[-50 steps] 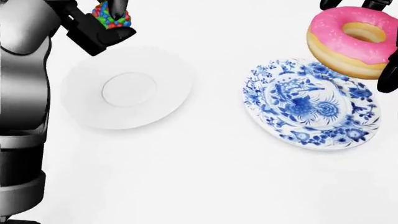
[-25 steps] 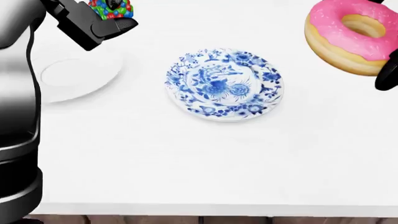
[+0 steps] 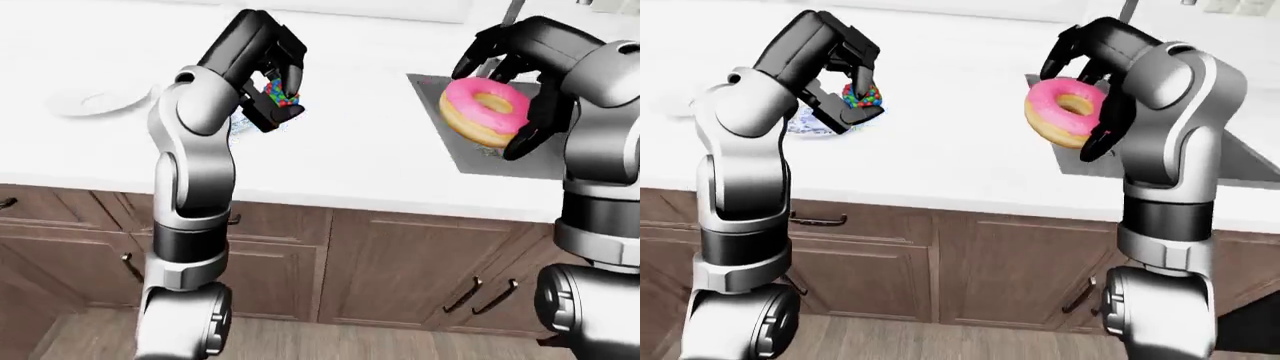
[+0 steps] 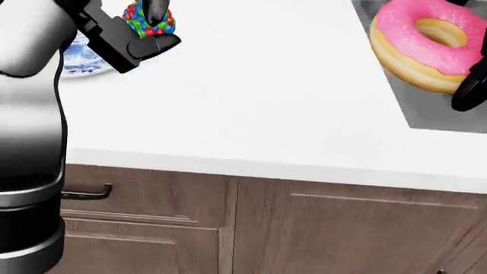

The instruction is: Move the dessert items from the plate to the tray.

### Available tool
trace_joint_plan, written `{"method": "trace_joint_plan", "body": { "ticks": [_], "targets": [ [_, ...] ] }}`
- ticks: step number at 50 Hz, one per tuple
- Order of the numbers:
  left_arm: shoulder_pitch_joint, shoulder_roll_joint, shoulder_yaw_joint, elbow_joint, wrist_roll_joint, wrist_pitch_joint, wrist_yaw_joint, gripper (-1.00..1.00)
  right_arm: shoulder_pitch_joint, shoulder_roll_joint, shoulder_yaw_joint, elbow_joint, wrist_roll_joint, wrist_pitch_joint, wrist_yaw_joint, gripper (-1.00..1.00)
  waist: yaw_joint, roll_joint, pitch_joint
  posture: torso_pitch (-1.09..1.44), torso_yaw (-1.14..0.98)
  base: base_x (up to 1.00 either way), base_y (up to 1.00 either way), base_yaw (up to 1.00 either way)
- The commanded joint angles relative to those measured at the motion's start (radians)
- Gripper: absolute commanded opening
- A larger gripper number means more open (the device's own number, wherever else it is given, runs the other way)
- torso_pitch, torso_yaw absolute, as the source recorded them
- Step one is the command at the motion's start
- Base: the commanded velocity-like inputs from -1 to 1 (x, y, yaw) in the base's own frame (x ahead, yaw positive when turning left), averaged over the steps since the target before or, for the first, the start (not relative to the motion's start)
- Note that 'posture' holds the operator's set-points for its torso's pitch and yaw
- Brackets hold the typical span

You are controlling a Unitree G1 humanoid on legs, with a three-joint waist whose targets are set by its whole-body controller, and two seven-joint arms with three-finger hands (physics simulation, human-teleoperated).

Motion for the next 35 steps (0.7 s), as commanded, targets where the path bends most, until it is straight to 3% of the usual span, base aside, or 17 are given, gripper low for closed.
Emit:
{"method": "trace_joint_plan", "body": {
  "ticks": [1, 2, 9, 10, 11, 12, 15, 18, 20, 21, 22, 25, 29, 31, 32, 34, 35],
  "targets": [
    [-0.031, 0.012, 0.006, -0.017, -0.001, -0.017, 0.01, -1.0, -0.033, -0.014, -0.013, -0.02, -0.002, -0.002, -0.016, -1.0, 0.001, 0.006, -0.006, 0.0, 0.0, 0.0, -1.0, 0.0],
    [-0.028, 0.011, 0.004, -0.021, 0.001, -0.015, 0.008, -1.0, -0.033, -0.016, -0.013, -0.02, -0.001, -0.002, -0.016, -1.0, 0.0, -0.006, -0.008, 0.0, 0.0, 0.0, -1.0, 0.0],
    [-0.017, 0.006, 0.003, -0.023, 0.004, -0.021, 0.008, -1.0, -0.031, -0.027, -0.016, -0.012, 0.003, -0.011, -0.015, -1.0, -0.01, 0.07, 0.009, 0.0, 0.0, 0.0, -1.0, 0.0],
    [-0.018, 0.007, 0.004, -0.024, 0.004, -0.02, 0.007, -1.0, -0.034, -0.029, -0.016, -0.015, 0.003, -0.009, -0.011, -1.0, -0.01, 0.089, 0.001, 0.0, 0.0, 0.0, -1.0, 0.0],
    [-0.019, 0.008, 0.004, -0.023, 0.004, -0.023, 0.007, -1.0, -0.033, -0.028, -0.016, -0.016, 0.002, -0.008, -0.011, -1.0, 0.005, 0.135, -0.019, 0.0, 0.0, 0.0, -1.0, 0.0],
    [-0.02, 0.008, 0.004, -0.022, 0.004, -0.023, 0.006, -1.0, -0.031, -0.027, -0.016, -0.018, 0.003, -0.008, -0.011, -1.0, 0.006, 0.104, 0.006, 0.0, 0.0, 0.0, -1.0, 0.0],
    [-0.019, 0.01, 0.005, -0.018, 0.003, -0.029, 0.008, -1.0, -0.031, -0.025, -0.015, -0.019, 0.002, -0.006, -0.013, -1.0, 0.001, 0.12, -0.03, 0.0, 0.0, 0.1, -1.0, 0.0],
    [-0.011, 0.01, 0.005, -0.019, 0.002, -0.038, 0.012, -1.0, -0.034, -0.025, -0.015, -0.019, 0.003, -0.006, -0.015, -1.0, 0.009, 0.091, -0.012, 0.0, 0.0, 0.11, -1.0, 0.0],
    [-0.011, 0.007, 0.003, -0.03, 0.005, -0.03, 0.005, -1.0, -0.034, -0.024, -0.015, -0.017, 0.004, -0.007, -0.017, -1.0, 0.012, 0.031, -0.018, 0.0, 0.0, 0.16, -1.0, 0.0],
    [-0.012, 0.006, 0.003, -0.028, 0.005, -0.032, 0.006, -1.0, -0.035, -0.024, -0.016, -0.018, 0.005, -0.005, -0.017, -1.0, 0.008, -0.048, -0.042, 0.0, 0.0, 0.17, -1.0, 0.0],
    [-0.012, 0.007, 0.004, -0.024, 0.004, -0.035, 0.009, -1.0, -0.036, -0.024, -0.016, -0.017, 0.006, -0.006, -0.018, -1.0, 0.001, -0.007, -0.007, 0.0, 0.0, 0.16, -1.0, 0.0],
    [-0.007, 0.002, 0.0, -0.018, 0.006, -0.04, 0.014, -1.0, -0.025, -0.025, -0.019, -0.023, 0.01, -0.005, -0.018, -1.0, -0.011, 0.01, -0.009, 0.0, 0.0, 0.16, -1.0, 0.0],
    [-0.008, -0.002, -0.001, -0.018, 0.009, -0.038, 0.014, -1.0, -0.023, -0.028, -0.021, -0.02, 0.016, -0.007, -0.023, -1.0, -0.013, 0.047, 0.016, 0.0, 0.0, 0.17, -1.0, 0.0],
    [-0.009, -0.004, -0.001, -0.02, 0.01, -0.036, 0.012, -1.0, -0.023, -0.028, -0.022, -0.024, 0.018, -0.006, -0.022, -1.0, -0.011, 0.071, 0.007, 0.0, 0.0, 0.16, -1.0, 0.0],
    [-0.007, -0.003, -0.002, -0.02, 0.01, -0.039, 0.014, -1.0, -0.021, -0.029, -0.022, -0.029, 0.018, -0.003, -0.019, -1.0, -0.001, 0.109, -0.011, 0.0, 0.0, 0.16, -1.0, 0.0],
    [-0.007, -0.003, 0.001, -0.012, 0.007, -0.046, 0.019, -1.0, -0.022, -0.028, -0.022, -0.031, 0.021, -0.001, -0.02, -1.0, -0.002, 0.105, -0.003, 0.0, 0.0, 0.17, -1.0, 0.0],
    [-0.007, -0.004, 0.0, -0.018, 0.009, -0.041, 0.015, -1.0, -0.022, -0.028, -0.021, -0.034, 0.021, 0.002, -0.018, -1.0, -0.004, 0.107, -0.018, 0.0, 0.0, 0.16, -1.0, 0.0]
  ]
}}
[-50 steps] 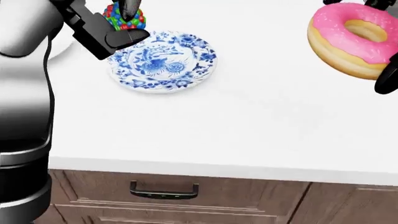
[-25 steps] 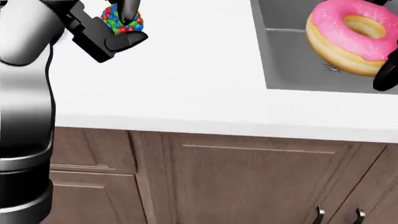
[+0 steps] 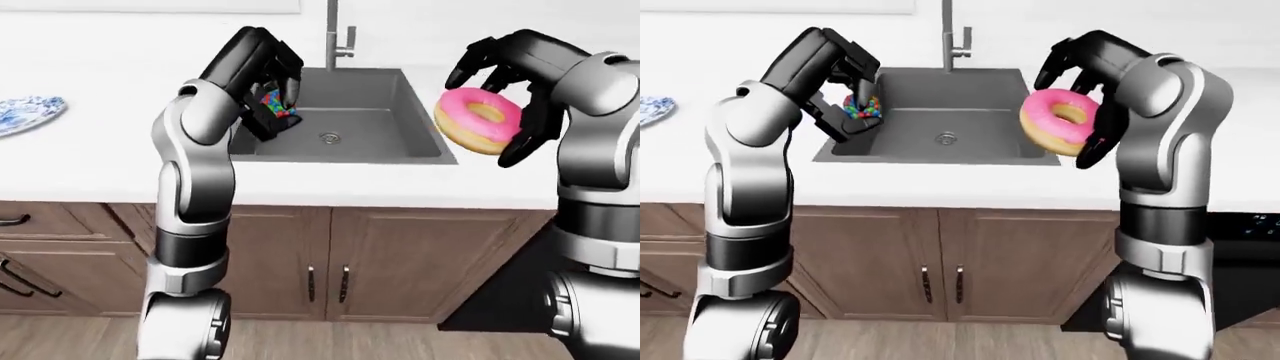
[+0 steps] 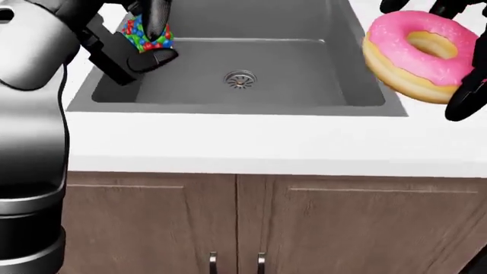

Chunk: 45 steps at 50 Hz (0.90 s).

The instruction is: Move the dessert items from the plate to the tray.

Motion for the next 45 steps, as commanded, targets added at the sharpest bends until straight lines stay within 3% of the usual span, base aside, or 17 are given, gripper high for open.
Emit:
{"method": "trace_joint_plan", "body": {
  "ticks": [1, 5, 6, 7, 8, 17, 18, 19, 20, 24, 27, 29, 30, 32, 39, 41, 45],
  "targets": [
    [-0.05, 0.0, -0.005, -0.035, -0.001, -0.012, 0.005, -1.0, -0.05, -0.031, -0.035, -0.031, -0.006, -0.001, -0.024, -1.0, -0.012, 0.01, -0.04, 0.0, 0.0, 0.16, -1.0, 0.0],
    [-0.047, 0.001, -0.003, -0.034, -0.003, -0.015, 0.009, -1.0, -0.047, -0.028, -0.034, -0.033, -0.003, -0.001, -0.028, -1.0, -0.006, -0.034, -0.021, 0.0, 0.0, 0.16, -1.0, 0.0],
    [-0.048, 0.002, -0.002, -0.034, -0.004, -0.014, 0.009, -1.0, -0.047, -0.028, -0.034, -0.03, -0.003, -0.002, -0.03, -1.0, -0.009, -0.071, -0.029, 0.0, 0.0, 0.16, -1.0, 0.0],
    [-0.048, 0.002, -0.002, -0.035, -0.004, -0.013, 0.008, -1.0, -0.046, -0.028, -0.034, -0.028, -0.002, -0.004, -0.032, -1.0, -0.02, -0.15, -0.053, 0.0, 0.0, 0.17, -1.0, 0.0],
    [-0.045, 0.001, -0.004, -0.041, -0.003, -0.01, 0.006, -1.0, -0.046, -0.029, -0.035, -0.028, -0.001, -0.004, -0.032, -1.0, -0.022, -0.117, -0.029, 0.0, 0.0, 0.16, -1.0, 0.0],
    [-0.041, -0.002, -0.008, -0.04, 0.0, -0.017, 0.006, -1.0, -0.047, -0.037, -0.038, -0.026, 0.005, -0.005, -0.034, -1.0, -0.045, -0.052, -0.009, 0.0, 0.0, 0.06, -1.0, 0.0],
    [-0.044, -0.003, -0.008, -0.042, 0.001, -0.015, 0.004, -1.0, -0.048, -0.037, -0.038, -0.026, 0.006, -0.006, -0.034, -1.0, -0.045, -0.035, -0.016, 0.0, 0.0, 0.01, -1.0, 0.0],
    [-0.047, -0.004, -0.01, -0.047, 0.004, -0.008, -0.001, -1.0, -0.048, -0.037, -0.038, -0.023, 0.007, -0.006, -0.037, -1.0, -0.029, 0.011, -0.032, 0.0, 0.0, 0.0, -1.0, 0.0],
    [-0.047, -0.004, -0.01, -0.051, 0.005, -0.008, -0.004, -1.0, -0.046, -0.037, -0.038, -0.023, 0.007, -0.007, -0.038, -1.0, -0.027, -0.013, -0.018, 0.0, 0.0, 0.0, -1.0, 0.0],
    [-0.035, -0.002, -0.007, -0.05, 0.008, -0.019, -0.004, -1.0, -0.035, -0.033, -0.038, -0.032, 0.01, -0.007, -0.043, -1.0, -0.031, 0.009, -0.048, 0.0, 0.0, 0.0, -1.0, 0.0],
    [-0.043, -0.001, -0.005, -0.05, 0.008, -0.014, -0.006, -1.0, -0.046, -0.037, -0.037, -0.032, 0.008, -0.001, -0.037, -1.0, -0.028, -0.045, -0.019, 0.0, 0.0, -0.03, -1.0, 0.0],
    [-0.043, -0.002, -0.006, -0.054, 0.009, -0.011, -0.008, -1.0, -0.047, -0.035, -0.036, -0.027, 0.008, -0.005, -0.041, -1.0, -0.05, -0.181, -0.059, 0.0, 0.0, -0.11, -1.0, 0.0],
    [-0.043, -0.001, -0.006, -0.055, 0.008, -0.011, -0.009, -1.0, -0.048, -0.035, -0.035, -0.022, 0.008, -0.008, -0.045, -1.0, -0.05, -0.097, -0.026, 0.0, 0.0, -0.12, -1.0, 0.0],
    [-0.043, 0.0, -0.005, -0.054, 0.008, -0.012, -0.009, -1.0, -0.048, -0.036, -0.035, -0.02, 0.008, -0.01, -0.046, -1.0, -0.062, -0.105, -0.036, 0.0, 0.0, -0.12, -1.0, 0.0],
    [-0.048, -0.001, -0.009, -0.059, 0.014, -0.006, -0.015, -1.0, -0.051, -0.04, -0.038, -0.026, 0.013, -0.006, -0.039, -1.0, -0.046, -0.046, -0.01, 0.0, 0.0, -0.12, -1.0, 0.0],
    [-0.045, -0.003, -0.009, -0.059, 0.014, -0.009, -0.013, -1.0, -0.046, -0.042, -0.041, -0.036, 0.014, -0.003, -0.033, -1.0, -0.042, -0.006, -0.028, 0.0, 0.0, -0.14, -1.0, 0.0],
    [-0.042, -0.003, -0.008, -0.062, 0.017, -0.01, -0.016, -1.0, -0.044, -0.043, -0.04, -0.04, 0.015, -0.001, -0.028, -1.0, -0.034, 0.007, -0.049, 0.0, 0.0, -0.14, -1.0, 0.0]
  ]
}}
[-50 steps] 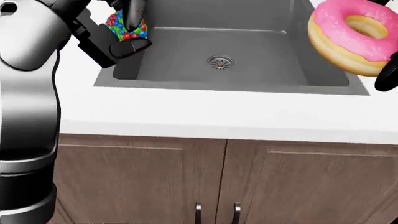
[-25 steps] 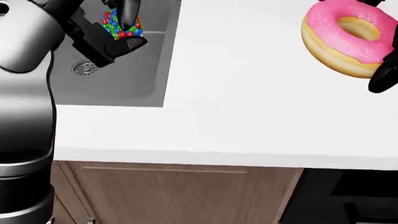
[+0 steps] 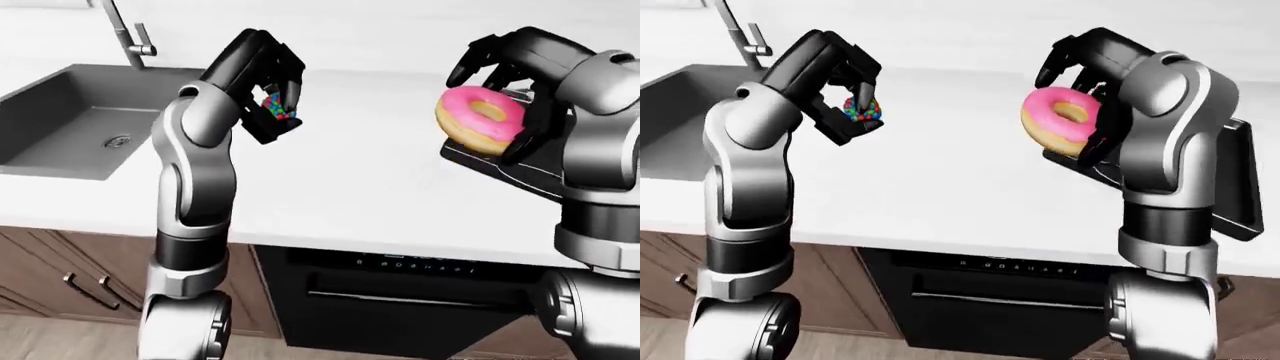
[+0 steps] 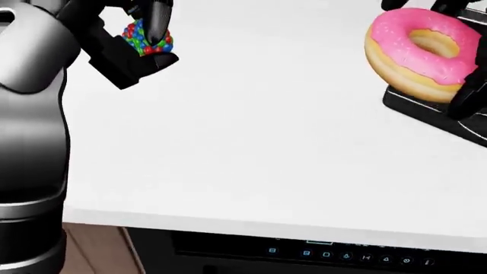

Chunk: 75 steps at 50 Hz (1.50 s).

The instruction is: Move the dessert items from the plate to the tray.

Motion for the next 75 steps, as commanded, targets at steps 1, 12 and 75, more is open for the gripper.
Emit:
{"method": "trace_joint_plan", "body": {
  "ticks": [1, 12, 75],
  "targets": [
    [-0.05, 0.0, -0.003, -0.039, -0.001, -0.022, 0.011, -1.0, -0.043, -0.029, -0.04, -0.038, -0.011, 0.002, -0.023, -1.0, -0.014, 0.011, -0.035, 0.0, 0.0, -0.16, -1.0, 0.0],
    [-0.052, 0.001, -0.001, -0.034, -0.003, -0.025, 0.013, -1.0, -0.048, -0.03, -0.04, -0.024, -0.007, -0.006, -0.03, -1.0, -0.038, -0.077, -0.028, 0.0, 0.0, -0.32, -0.98, 0.0],
    [-0.176, -0.096, -0.041, 0.214, -0.016, -0.086, 0.156, -1.0, -0.066, -0.06, -0.053, -0.007, 0.052, -0.068, -0.105, -0.98, -0.01, -0.096, -0.006, 0.0, 0.0, 0.15, 0.2, 0.0]
  ]
}}
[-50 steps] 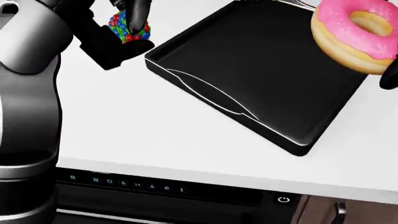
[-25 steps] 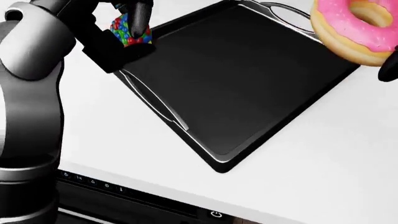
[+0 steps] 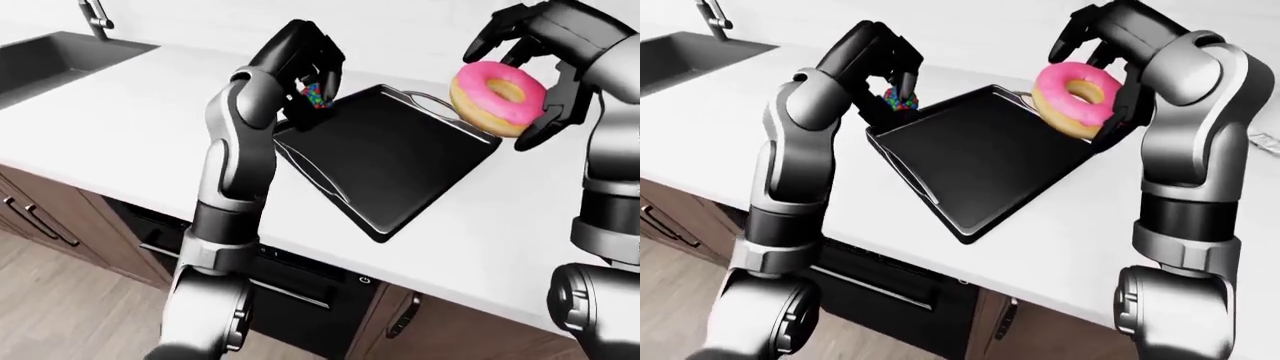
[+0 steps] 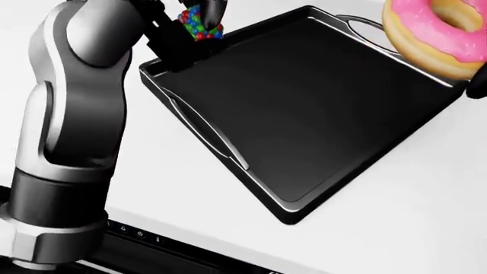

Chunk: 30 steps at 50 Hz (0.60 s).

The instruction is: Move the dessert items from the plate to the tray.

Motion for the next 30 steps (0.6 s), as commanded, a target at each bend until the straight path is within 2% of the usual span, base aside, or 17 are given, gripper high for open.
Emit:
{"method": "trace_joint_plan", "body": {
  "ticks": [1, 5, 13, 25, 30],
  "targets": [
    [-0.059, -0.002, 0.01, 0.022, -0.008, -0.038, 0.065, -1.0, -0.035, -0.018, -0.017, -0.029, 0.004, -0.009, -0.022, -0.98, 0.001, -0.006, -0.032, 0.0, 0.0, 0.0, 0.0, 0.0],
    [-0.118, -0.018, 0.018, 0.232, -0.043, -0.104, 0.187, -1.0, -0.036, -0.014, -0.012, -0.031, 0.002, -0.007, -0.024, -0.98, -0.002, -0.007, -0.033, 0.0, 0.0, 0.0, 0.0, 0.0],
    [-0.208, -0.017, 0.028, 0.587, -0.107, -0.223, 0.372, -1.0, -0.044, 0.003, -0.005, -0.039, -0.002, 0.002, -0.018, -0.99, -0.011, -0.002, -0.042, 0.0, 0.0, 0.0, 0.0, 0.0],
    [-0.286, -0.033, 0.027, 0.787, -0.181, -0.322, 0.492, -1.0, -0.038, 0.016, 0.0, -0.028, -0.005, -0.008, -0.035, -0.99, -0.016, -0.001, -0.054, 0.0, 0.0, 0.0, 0.0, 0.0],
    [-0.302, -0.048, 0.023, 0.824, -0.203, -0.338, 0.511, -1.0, -0.037, 0.018, -0.001, -0.021, -0.005, -0.015, -0.042, -0.99, -0.015, 0.0, -0.058, 0.0, 0.0, 0.0, 0.0, 0.0]
  ]
}}
